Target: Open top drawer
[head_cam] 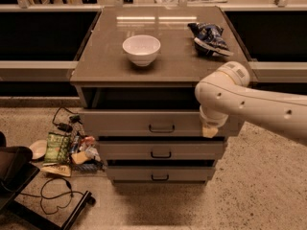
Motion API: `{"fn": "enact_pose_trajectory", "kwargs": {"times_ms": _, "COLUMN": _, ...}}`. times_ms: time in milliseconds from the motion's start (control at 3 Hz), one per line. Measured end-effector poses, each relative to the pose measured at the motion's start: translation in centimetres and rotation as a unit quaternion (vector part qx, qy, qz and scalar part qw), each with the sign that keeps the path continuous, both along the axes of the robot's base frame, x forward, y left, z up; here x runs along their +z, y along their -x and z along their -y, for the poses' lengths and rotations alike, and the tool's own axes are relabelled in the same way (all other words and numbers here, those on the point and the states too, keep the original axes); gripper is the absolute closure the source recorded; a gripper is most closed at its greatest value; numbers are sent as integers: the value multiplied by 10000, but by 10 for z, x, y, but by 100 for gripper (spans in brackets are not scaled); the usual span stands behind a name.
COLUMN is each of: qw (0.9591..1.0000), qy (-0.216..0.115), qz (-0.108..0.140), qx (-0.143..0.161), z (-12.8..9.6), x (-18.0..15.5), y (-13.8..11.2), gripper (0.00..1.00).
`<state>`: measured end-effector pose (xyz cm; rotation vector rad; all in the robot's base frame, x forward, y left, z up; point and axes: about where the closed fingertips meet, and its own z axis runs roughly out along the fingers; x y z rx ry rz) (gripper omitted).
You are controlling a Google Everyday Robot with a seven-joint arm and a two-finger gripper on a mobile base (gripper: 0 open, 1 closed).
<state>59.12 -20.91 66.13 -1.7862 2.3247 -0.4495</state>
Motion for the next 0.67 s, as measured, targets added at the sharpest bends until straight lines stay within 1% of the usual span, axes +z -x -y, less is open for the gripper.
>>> {"fn": "enact_pose_trajectory", "kwargs": {"times_ms": 333, "qw": 10000, "qy": 20, "qz": 14, "qx": -38, "z": 3, "x": 8, "y": 10, "gripper": 73}}
{"fn": "enact_pose_trajectory", "kwargs": {"times_ms": 667, "qw": 10000, "qy": 24, "qz": 22, "qx": -45, "z": 3, "x": 10, "y": 11, "gripper": 96}}
